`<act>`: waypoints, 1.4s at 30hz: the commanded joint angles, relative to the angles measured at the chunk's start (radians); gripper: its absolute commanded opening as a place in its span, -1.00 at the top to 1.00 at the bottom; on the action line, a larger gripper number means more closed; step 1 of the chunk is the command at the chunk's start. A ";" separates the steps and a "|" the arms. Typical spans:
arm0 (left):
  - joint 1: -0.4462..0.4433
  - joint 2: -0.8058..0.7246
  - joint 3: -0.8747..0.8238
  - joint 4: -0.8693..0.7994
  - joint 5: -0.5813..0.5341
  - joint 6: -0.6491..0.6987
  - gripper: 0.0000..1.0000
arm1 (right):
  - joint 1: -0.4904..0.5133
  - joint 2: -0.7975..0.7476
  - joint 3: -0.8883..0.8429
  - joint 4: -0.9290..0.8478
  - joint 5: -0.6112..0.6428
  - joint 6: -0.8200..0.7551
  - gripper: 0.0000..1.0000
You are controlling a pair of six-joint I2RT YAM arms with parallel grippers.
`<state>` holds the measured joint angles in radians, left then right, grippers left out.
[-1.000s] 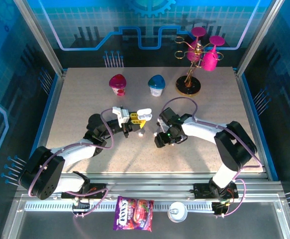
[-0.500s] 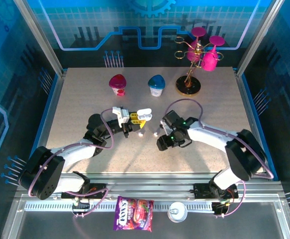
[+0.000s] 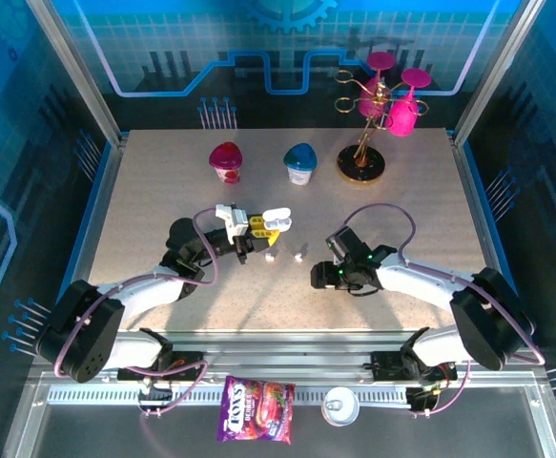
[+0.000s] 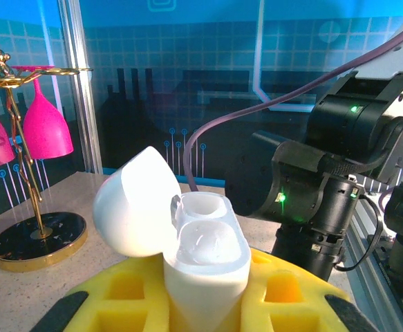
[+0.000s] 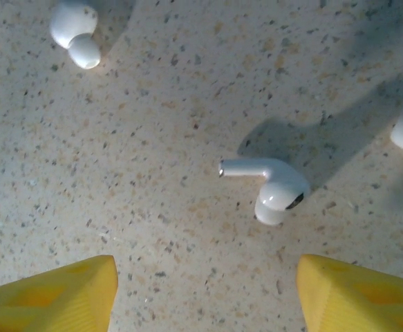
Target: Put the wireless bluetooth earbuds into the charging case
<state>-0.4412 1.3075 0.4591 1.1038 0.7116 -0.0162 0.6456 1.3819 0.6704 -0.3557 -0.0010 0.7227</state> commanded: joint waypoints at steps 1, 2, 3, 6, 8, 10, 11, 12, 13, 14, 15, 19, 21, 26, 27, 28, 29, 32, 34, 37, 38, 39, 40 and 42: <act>0.004 -0.031 0.023 0.009 0.017 0.017 1.00 | -0.024 0.035 0.016 0.049 -0.004 0.030 -0.35; 0.005 -0.034 0.022 0.008 0.015 0.018 1.00 | -0.028 0.044 0.021 0.053 -0.008 0.023 -0.33; 0.004 -0.037 0.020 0.004 0.015 0.020 1.00 | -0.034 0.058 0.032 0.050 -0.012 0.015 -0.33; 0.004 -0.045 0.016 -0.009 0.012 0.026 1.00 | -0.038 0.091 0.066 0.044 -0.011 -0.013 -0.33; 0.004 -0.050 0.016 -0.020 0.011 0.034 1.00 | -0.038 0.109 0.086 0.042 -0.009 -0.027 -0.32; 0.004 -0.053 0.018 -0.030 0.009 0.041 1.00 | -0.039 0.128 0.115 0.034 -0.009 -0.047 -0.30; 0.004 -0.053 0.018 -0.030 0.009 0.042 1.00 | -0.039 0.138 0.127 0.027 -0.008 -0.056 -0.30; 0.004 -0.053 0.018 -0.032 0.008 0.042 1.00 | -0.038 0.148 0.142 0.019 -0.004 -0.067 -0.30; 0.004 -0.053 0.018 -0.033 0.009 0.043 1.00 | -0.038 0.157 0.155 0.013 -0.001 -0.077 -0.28; 0.004 -0.053 0.018 -0.033 0.007 0.045 1.00 | -0.039 0.164 0.165 0.008 0.001 -0.085 -0.27; 0.004 -0.053 0.018 -0.033 0.007 0.045 1.00 | -0.038 0.171 0.176 0.003 0.001 -0.094 -0.26; 0.005 -0.053 0.019 -0.036 0.005 0.053 1.00 | -0.039 0.211 0.231 -0.017 -0.046 -0.142 -0.25; 0.005 -0.052 0.019 -0.038 0.004 0.056 1.00 | -0.037 0.224 0.256 -0.038 -0.047 -0.158 -0.25; 0.006 -0.058 0.018 -0.042 0.005 0.061 1.00 | -0.034 0.182 0.264 -0.099 0.067 -0.120 -0.23; 0.006 -0.060 0.018 -0.043 0.005 0.061 1.00 | -0.031 0.171 0.264 -0.124 0.124 -0.080 -0.23; 0.005 -0.060 0.019 -0.045 0.005 0.063 1.00 | -0.031 0.167 0.266 -0.155 0.170 -0.037 -0.19; 0.005 -0.062 0.018 -0.047 0.005 0.064 1.00 | -0.031 0.171 0.278 -0.196 0.198 -0.002 -0.17; 0.005 -0.059 0.022 -0.045 0.007 0.064 1.00 | -0.031 0.229 0.335 -0.325 0.221 0.051 -0.16; 0.006 -0.056 0.023 -0.041 0.010 0.061 1.00 | -0.029 0.284 0.382 -0.394 0.205 0.049 -0.15; 0.005 -0.055 0.022 -0.037 0.010 0.056 1.00 | -0.023 0.360 0.451 -0.477 0.192 0.058 -0.15; 0.005 -0.055 0.020 -0.038 0.011 0.056 1.00 | -0.021 0.385 0.481 -0.503 0.185 0.057 -0.14; 0.005 -0.057 0.019 -0.039 0.009 0.057 1.00 | -0.020 0.409 0.506 -0.527 0.178 0.058 -0.14; 0.005 -0.057 0.017 -0.040 0.008 0.056 1.00 | -0.019 0.429 0.532 -0.544 0.167 0.059 -0.12; 0.004 -0.060 0.013 -0.041 0.007 0.056 1.00 | -0.013 0.466 0.568 -0.568 0.141 0.057 -0.10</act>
<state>-0.4412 1.2732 0.4591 1.0508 0.7109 0.0284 0.6186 1.8046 1.1801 -0.8040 0.1642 0.7544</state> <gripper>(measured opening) 0.186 0.554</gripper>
